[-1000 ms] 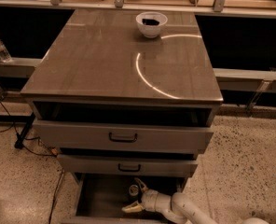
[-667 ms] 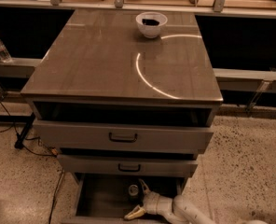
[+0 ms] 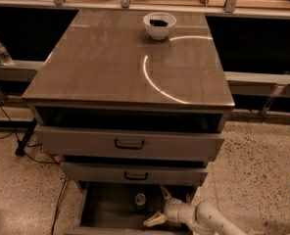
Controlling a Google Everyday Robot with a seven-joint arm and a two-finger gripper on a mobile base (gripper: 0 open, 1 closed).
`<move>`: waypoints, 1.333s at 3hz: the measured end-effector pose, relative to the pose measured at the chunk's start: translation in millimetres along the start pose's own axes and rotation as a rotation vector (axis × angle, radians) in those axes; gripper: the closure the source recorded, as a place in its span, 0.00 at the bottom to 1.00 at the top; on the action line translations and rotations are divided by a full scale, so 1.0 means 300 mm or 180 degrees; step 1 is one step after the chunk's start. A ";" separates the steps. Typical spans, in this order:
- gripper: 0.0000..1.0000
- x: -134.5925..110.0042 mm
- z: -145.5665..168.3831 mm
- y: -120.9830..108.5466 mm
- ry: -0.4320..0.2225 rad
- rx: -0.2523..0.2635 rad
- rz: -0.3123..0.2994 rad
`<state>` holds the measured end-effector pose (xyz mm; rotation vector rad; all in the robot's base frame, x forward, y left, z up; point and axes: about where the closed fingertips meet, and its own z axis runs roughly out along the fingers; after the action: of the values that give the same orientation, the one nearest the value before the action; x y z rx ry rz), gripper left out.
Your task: Place green can into bottom drawer
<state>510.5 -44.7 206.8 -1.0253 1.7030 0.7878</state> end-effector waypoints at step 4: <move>0.65 -0.032 -0.671 -0.095 0.1218 0.0448 -0.0165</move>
Offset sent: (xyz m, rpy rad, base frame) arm -0.0040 -0.1287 0.0749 -0.2117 0.0008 -0.1069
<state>457.4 -226.7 280.8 -1.1701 2.0131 0.4484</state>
